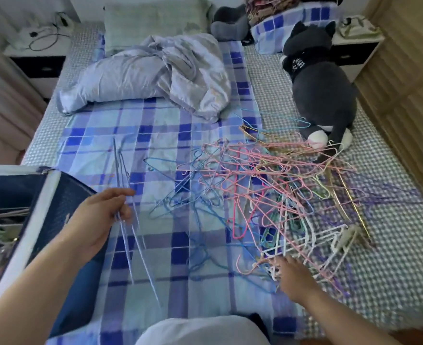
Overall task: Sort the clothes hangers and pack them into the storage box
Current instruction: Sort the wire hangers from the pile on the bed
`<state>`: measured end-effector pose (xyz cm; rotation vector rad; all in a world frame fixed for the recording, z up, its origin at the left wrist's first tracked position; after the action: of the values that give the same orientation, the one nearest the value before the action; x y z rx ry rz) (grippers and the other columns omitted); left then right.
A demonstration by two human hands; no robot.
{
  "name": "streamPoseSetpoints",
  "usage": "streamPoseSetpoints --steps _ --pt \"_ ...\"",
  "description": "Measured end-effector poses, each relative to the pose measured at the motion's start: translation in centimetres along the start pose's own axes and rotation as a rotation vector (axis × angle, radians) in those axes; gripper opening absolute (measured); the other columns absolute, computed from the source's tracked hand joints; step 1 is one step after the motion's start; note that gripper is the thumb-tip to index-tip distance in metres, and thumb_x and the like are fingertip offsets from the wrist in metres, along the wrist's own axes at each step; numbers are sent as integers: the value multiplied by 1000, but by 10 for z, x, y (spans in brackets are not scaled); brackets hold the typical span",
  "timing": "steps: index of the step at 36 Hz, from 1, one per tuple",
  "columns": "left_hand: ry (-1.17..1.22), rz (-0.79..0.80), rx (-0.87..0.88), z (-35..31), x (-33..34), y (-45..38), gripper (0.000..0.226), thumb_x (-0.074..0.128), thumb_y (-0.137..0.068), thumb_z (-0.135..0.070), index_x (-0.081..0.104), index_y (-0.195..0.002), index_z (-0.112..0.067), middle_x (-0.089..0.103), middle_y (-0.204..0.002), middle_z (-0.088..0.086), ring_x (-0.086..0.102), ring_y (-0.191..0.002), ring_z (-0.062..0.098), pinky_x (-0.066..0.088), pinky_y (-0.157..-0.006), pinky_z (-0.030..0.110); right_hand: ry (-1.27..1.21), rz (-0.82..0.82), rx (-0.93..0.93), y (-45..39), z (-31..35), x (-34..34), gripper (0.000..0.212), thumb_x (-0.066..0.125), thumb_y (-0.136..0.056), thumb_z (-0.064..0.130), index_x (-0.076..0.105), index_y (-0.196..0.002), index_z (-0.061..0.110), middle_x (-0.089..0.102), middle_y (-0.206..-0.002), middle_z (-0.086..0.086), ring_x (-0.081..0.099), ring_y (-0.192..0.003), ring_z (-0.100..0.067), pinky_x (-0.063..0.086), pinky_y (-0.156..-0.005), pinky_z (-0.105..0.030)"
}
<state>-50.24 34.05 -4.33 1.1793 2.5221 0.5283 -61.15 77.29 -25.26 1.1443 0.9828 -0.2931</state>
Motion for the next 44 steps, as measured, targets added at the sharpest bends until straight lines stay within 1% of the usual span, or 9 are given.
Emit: streamPoseSetpoints --steps 7,12,16,22,29,34,38,41,44 --pt "-204 -156 -43 46 -2 30 26 46 -102 5 71 -100 -3 54 -53 3 50 -48 12 42 -70 35 -45 19 -84 -30 27 3 82 50 -96 16 -3 -159 17 53 -135 -6 48 -118 -26 36 -98 -33" --pt "-189 -183 -96 59 -2 44 25 49 -102 2 73 -96 -5 48 -57 8 45 -51 16 41 -65 35 -205 -83 -1 -38 30 -4 67 49 -99 23 15 -157 21 56 -136 -6 57 -116 -25 45 -84 -35" --pt "-147 -170 -90 58 1 48 24 49 -103 0 73 -101 -4 49 -64 13 46 -50 16 40 -63 36 -340 -296 52 -31 19 -39 41 19 -102 31 43 -134 20 67 -112 -6 64 -87 -30 46 -65 -39" --pt "-73 -113 -51 43 12 50 23 46 -103 4 69 -101 1 44 -54 5 42 -46 13 43 -50 21 -901 -458 263 -29 -19 -95 34 38 -108 28 58 -133 16 58 -69 -3 48 -56 -17 33 -49 -26" --pt "-111 -42 -25 34 11 49 25 44 -104 1 69 -106 -1 54 -57 7 48 -59 25 43 -78 44 -1214 -378 481 -52 -34 -87 27 49 -103 10 64 -126 13 71 -83 -8 59 -69 -23 51 -61 -42" --pt "-128 -64 -23 33 3 60 25 45 -102 4 70 -102 1 52 -54 7 45 -56 24 42 -75 39 -1390 -532 490 -55 -1 -79 27 48 -102 6 67 -119 14 67 -75 -5 55 -60 -19 41 -50 -27" --pt "-88 -79 -32 35 -9 64 23 48 -102 1 71 -103 1 49 -53 8 41 -50 21 41 -65 32 -1907 -643 582 -50 20 -62 23 53 -100 5 66 -116 17 64 -73 -1 58 -56 -12 47 -49 -19" --pt "-41 -81 -57 41 -18 66 24 50 -103 -3 74 -100 -4 48 -55 10 44 -51 20 43 -85 47 -2345 -583 579 -45 31 -53 13 54 -99 8 65 -103 14 58 -69 0 53 -57 -11 45 -56 -22" --pt "0 -96 -59 44 -22 69 24 49 -104 -2 72 -103 -3 47 -56 10 40 -60 24 46 -94 52 -2444 -478 499 -41 37 -47 19 50 -101 9 65 -97 21 63 -65 7 55 -57 -4 40 -57 -19"
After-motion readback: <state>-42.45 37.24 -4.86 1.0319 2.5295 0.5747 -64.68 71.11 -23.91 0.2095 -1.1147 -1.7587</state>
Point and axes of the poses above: each hand's wrist, its own y-axis away from the middle knuckle, its own x-axis out of the palm, z = x × y, the point moved 4 cm from there along -y, towards the middle knuckle
